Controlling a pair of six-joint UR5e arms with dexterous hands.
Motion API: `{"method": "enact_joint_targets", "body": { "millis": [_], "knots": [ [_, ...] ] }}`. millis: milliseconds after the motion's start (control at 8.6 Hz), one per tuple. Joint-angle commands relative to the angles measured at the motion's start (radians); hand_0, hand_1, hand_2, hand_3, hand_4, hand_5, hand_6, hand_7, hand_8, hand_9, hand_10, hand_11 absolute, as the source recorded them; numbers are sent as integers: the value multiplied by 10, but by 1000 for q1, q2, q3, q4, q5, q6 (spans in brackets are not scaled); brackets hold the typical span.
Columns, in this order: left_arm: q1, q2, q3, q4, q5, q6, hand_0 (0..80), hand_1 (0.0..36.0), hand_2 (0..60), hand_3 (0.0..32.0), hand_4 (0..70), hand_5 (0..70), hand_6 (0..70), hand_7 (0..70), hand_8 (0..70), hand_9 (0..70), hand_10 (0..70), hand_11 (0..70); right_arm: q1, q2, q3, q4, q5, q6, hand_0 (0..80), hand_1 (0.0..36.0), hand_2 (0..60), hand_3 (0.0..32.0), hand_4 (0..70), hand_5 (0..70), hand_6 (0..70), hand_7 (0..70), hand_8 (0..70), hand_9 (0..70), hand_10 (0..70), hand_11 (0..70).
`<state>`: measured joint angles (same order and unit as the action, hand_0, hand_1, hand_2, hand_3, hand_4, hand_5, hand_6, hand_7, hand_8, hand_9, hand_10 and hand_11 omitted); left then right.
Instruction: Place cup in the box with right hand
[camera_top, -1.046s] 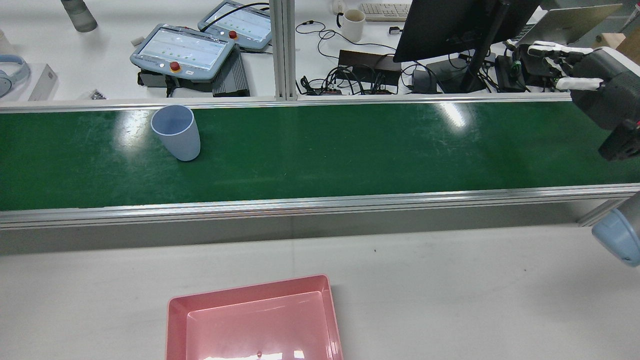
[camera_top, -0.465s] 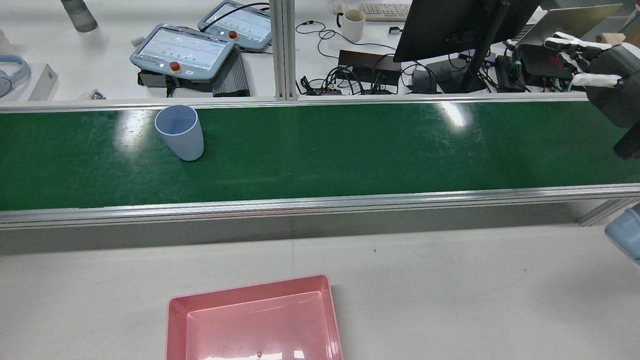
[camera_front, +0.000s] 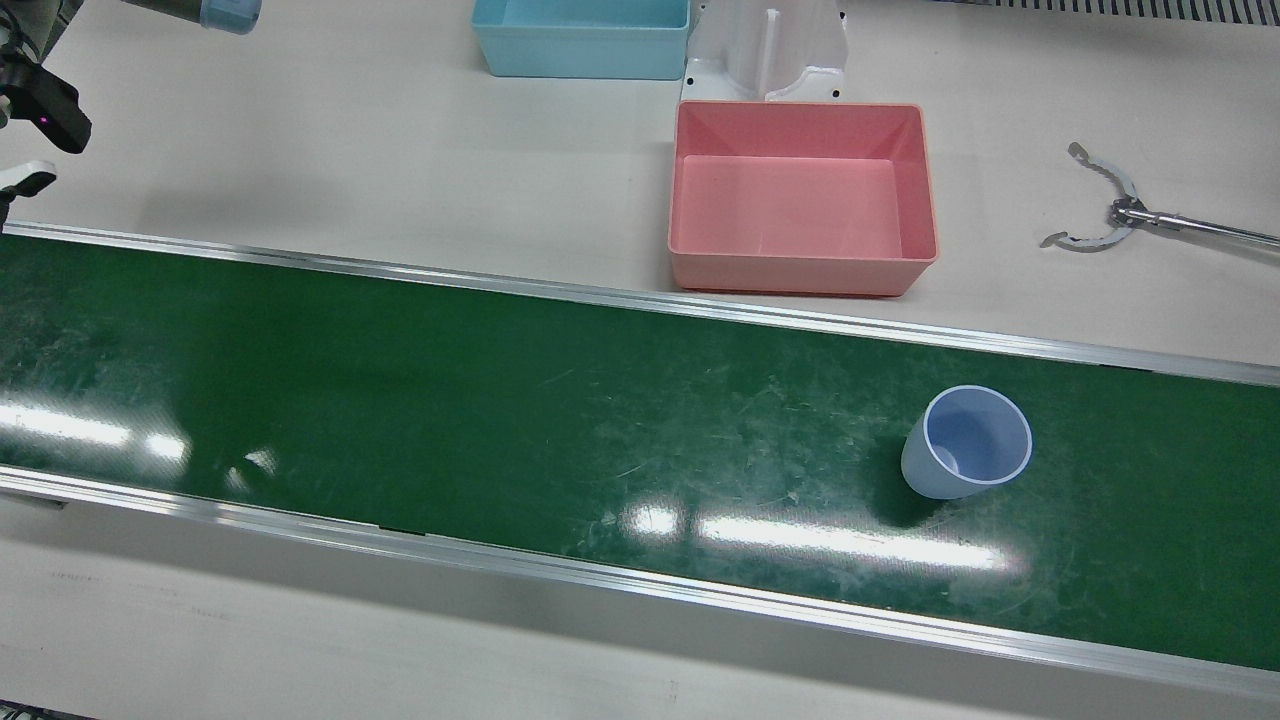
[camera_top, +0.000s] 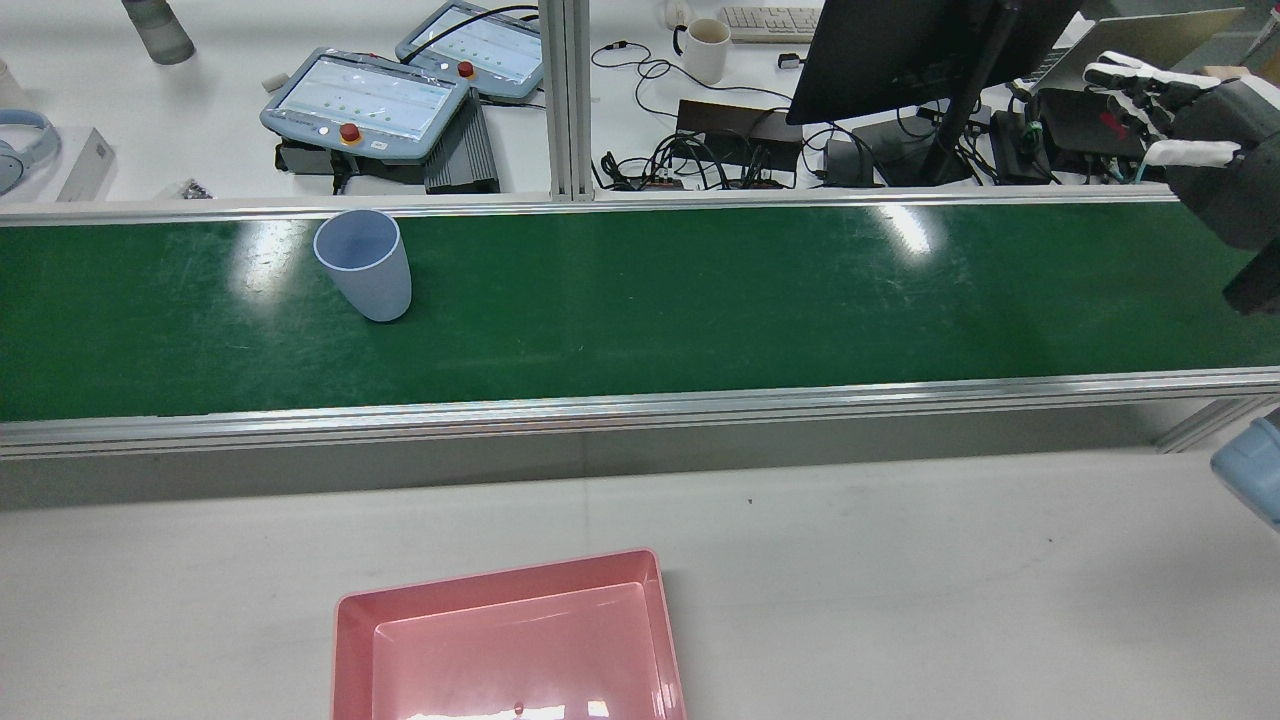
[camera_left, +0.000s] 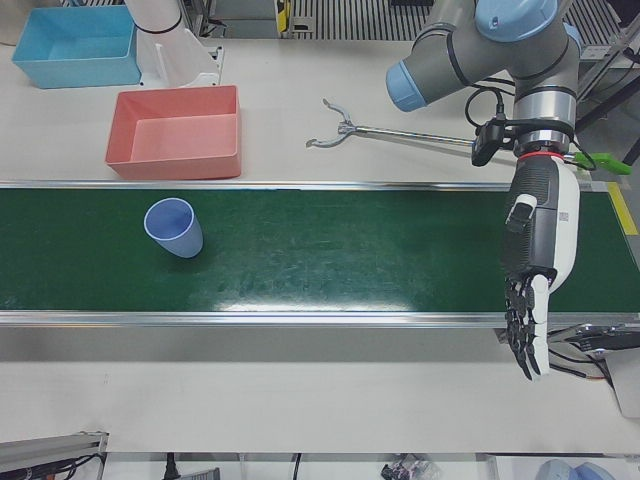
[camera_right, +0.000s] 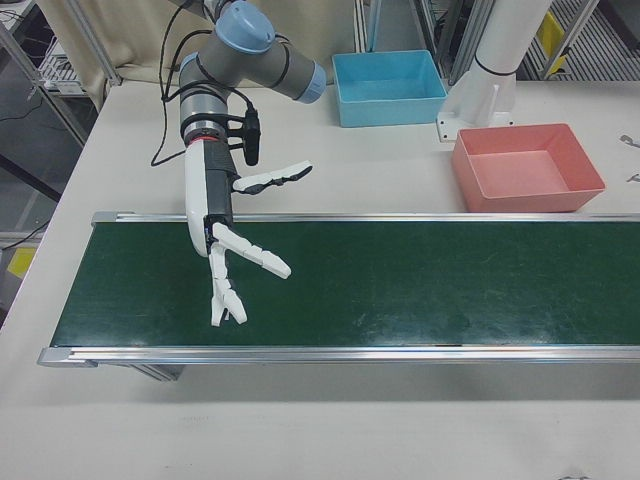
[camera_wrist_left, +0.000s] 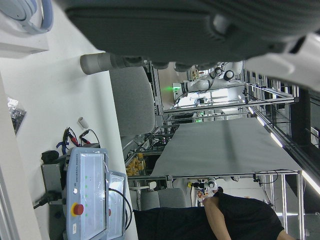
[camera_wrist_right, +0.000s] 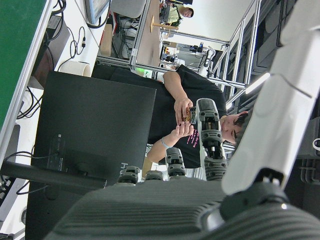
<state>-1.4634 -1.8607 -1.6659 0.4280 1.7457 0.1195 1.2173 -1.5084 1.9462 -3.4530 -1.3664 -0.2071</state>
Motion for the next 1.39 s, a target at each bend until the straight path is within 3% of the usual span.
{"method": "enact_joint_targets", "body": {
  "millis": [0,581,1046,1279],
  "knots": [
    [0,0,0,0,0,-1,0,0,0,0,0,0,0,0,0,0,0,0,-7,-1,-6,0,-2,-5,522,101,0,0,234,48,46,174,0,21,31,61],
    [0,0,0,0,0,-1,0,0,0,0,0,0,0,0,0,0,0,0,-58,19,-7,0,-5,-12,524,101,0,0,250,47,50,203,1,28,32,63],
    [2,-2,2,0,0,0,0,0,0,0,0,0,0,0,0,0,0,0,-16,24,-26,5,-31,-25,527,109,0,0,262,47,53,227,0,31,29,57],
    [0,0,0,0,0,-1,0,0,0,0,0,0,0,0,0,0,0,0,-13,33,-12,6,-30,-21,521,100,0,0,254,47,50,202,2,30,39,73]
  ]
}}
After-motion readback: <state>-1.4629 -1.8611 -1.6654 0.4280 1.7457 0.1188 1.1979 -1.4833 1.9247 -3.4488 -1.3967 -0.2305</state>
